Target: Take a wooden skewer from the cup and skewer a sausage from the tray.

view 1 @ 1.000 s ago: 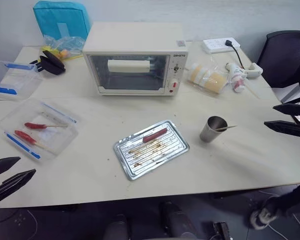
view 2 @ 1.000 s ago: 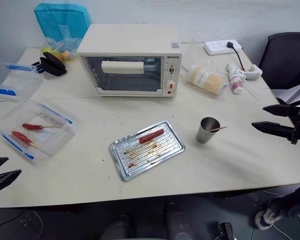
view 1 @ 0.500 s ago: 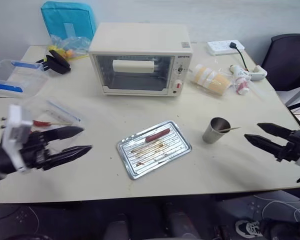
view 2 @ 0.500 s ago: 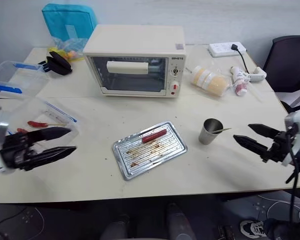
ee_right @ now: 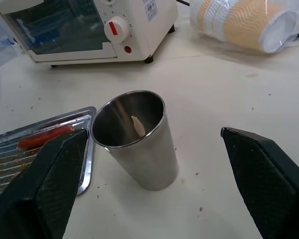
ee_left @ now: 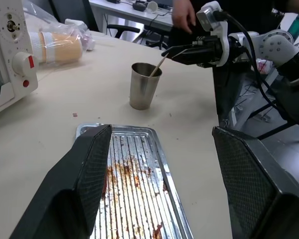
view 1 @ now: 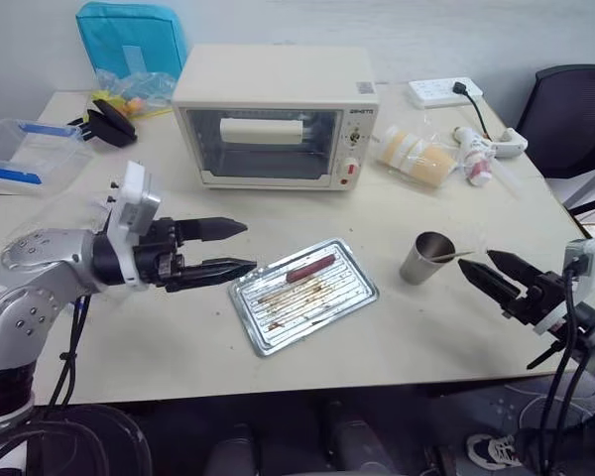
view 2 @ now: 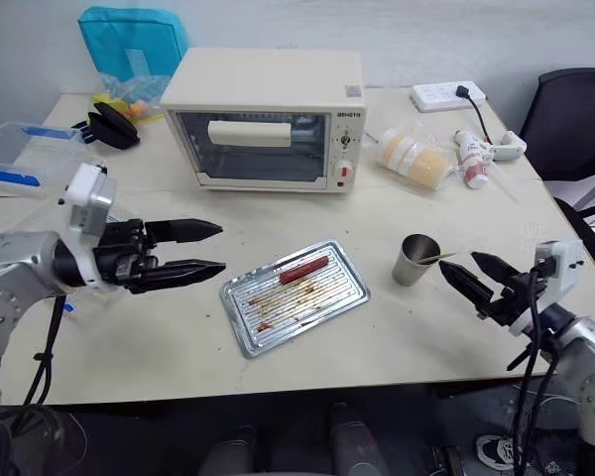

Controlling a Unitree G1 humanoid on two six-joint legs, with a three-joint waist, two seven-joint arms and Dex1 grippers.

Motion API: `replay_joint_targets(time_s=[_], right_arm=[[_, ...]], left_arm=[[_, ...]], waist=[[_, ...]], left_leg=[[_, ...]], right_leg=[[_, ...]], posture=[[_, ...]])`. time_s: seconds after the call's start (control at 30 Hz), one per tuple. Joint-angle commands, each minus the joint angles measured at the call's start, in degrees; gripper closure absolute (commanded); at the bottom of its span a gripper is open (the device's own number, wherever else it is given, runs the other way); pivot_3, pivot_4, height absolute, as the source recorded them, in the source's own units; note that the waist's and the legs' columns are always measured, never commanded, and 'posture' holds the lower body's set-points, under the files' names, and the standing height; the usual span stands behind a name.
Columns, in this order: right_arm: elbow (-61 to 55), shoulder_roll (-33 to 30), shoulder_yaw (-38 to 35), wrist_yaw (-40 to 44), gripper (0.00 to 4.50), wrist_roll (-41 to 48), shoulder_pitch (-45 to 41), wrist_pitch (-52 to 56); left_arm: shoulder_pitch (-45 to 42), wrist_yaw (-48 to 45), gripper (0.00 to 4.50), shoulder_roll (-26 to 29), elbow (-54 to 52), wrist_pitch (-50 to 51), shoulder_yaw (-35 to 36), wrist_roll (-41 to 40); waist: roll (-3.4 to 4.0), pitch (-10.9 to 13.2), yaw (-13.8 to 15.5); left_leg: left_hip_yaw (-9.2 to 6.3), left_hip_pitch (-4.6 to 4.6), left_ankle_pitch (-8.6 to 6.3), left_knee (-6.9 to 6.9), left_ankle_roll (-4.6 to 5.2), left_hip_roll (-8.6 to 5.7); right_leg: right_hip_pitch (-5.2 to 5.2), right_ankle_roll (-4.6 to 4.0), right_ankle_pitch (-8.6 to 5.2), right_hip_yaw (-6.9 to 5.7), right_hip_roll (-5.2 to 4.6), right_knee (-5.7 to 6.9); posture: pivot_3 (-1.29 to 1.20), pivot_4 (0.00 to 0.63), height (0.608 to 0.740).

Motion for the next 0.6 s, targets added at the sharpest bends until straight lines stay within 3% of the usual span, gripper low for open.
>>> replay_joint_targets(time_s=[0.03, 0.1, 0.2, 0.5, 0.6], right_arm=[[-2.18, 0.67, 0.05, -1.32, 0.08, 1.76, -1.35, -1.44], [-1.21, 1.25, 1.16, -1.74, 0.08, 1.15, -2.11, -2.31], [-0.05, 2.42, 2.79, -2.61, 0.68, 0.50, -3.75, -3.12], [0.60, 2.43, 3.71, -2.42, 3.72, 0.98, -3.70, -3.90], [0.79, 2.53, 3.88, -2.37, 3.72, 0.82, -3.91, -4.38]], left_arm=[[-1.81, -0.53, 1.07, -0.41, 0.42, -0.70, 0.09, 0.70], [-2.31, -0.60, 1.07, -0.82, 0.73, -0.72, -0.22, 1.17], [-3.01, -0.40, 1.07, -1.54, 0.96, -0.77, -0.72, 1.74], [-4.00, -0.51, 1.07, -2.24, 1.18, -0.45, -0.56, 2.33], [-4.19, -0.69, 1.07, -2.27, 1.40, -0.45, -0.57, 2.52]], waist=[[0.00, 0.00, 0.06], [0.00, 0.00, 0.07], [0.00, 0.00, 0.07], [0.00, 0.00, 0.27], [0.00, 0.00, 0.19]], left_leg=[[-0.02, -0.01, 0.00, 0.00, 0.00, 0.00], [-0.03, -0.01, 0.00, 0.01, 0.00, 0.00], [-0.04, -0.01, 0.01, 0.02, 0.00, 0.00], [-0.11, -0.06, 0.01, 0.04, -0.01, -0.01], [-0.11, -0.05, 0.02, 0.04, 0.00, -0.01]], right_leg=[[0.00, 0.00, 0.00, -0.01, 0.00, 0.00], [0.01, 0.00, 0.00, -0.01, 0.00, 0.01], [0.01, 0.01, 0.00, -0.02, 0.00, 0.01], [0.01, 0.01, 0.00, -0.05, -0.02, 0.01], [0.01, 0.01, 0.01, -0.05, -0.02, 0.02]], posture=[[0.00, 0.150, 0.740], [0.00, 0.150, 0.740], [0.00, 0.150, 0.740], [0.00, 0.150, 0.740], [0.00, 0.150, 0.740]])
